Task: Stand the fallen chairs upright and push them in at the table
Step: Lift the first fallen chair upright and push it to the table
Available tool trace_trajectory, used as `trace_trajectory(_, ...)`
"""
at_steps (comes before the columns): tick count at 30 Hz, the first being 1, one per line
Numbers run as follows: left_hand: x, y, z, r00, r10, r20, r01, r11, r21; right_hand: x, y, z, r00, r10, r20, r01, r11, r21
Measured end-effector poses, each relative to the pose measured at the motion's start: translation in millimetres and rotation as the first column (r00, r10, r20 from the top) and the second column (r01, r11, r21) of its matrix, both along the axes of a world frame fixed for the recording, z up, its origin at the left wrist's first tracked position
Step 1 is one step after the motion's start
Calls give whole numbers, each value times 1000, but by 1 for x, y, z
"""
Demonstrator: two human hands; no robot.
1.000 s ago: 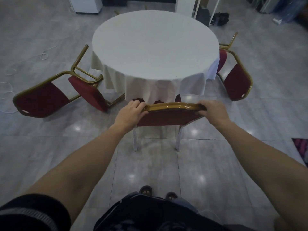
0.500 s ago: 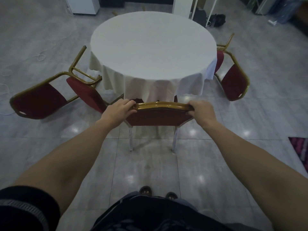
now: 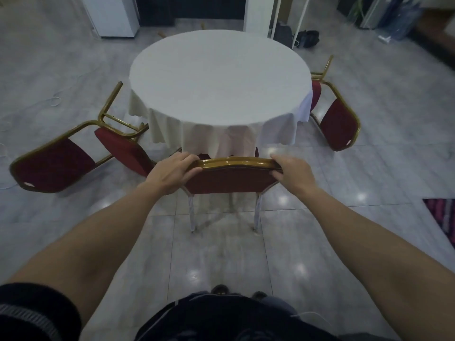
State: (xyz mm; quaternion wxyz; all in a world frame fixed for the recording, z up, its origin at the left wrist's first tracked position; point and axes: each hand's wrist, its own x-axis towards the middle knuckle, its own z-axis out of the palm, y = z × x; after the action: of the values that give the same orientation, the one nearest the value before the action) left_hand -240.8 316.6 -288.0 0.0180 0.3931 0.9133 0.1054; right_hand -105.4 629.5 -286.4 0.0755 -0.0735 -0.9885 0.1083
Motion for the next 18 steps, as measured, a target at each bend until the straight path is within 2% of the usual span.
trace_trajectory(2, -6, 9, 11, 1000, -21, 17, 21, 999, 37, 5, 5, 1, 999, 30, 17, -30, 999, -9)
trace_trajectory(5, -19, 35, 26, 996, -46, 74, 42, 998, 49, 10, 19, 3, 996, -13, 90, 13, 1000, -8)
trace_trajectory(11, -44, 111, 47, 985, -173, 7, 173, 981, -91, 9, 66, 16, 939, -247, 238, 239, 969, 60)
trace_trajectory(18, -55, 210, 56, 956, -289, -44, 270, 931, -246, 19, 144, 32, 888, -393, 238, 354, 916, 191)
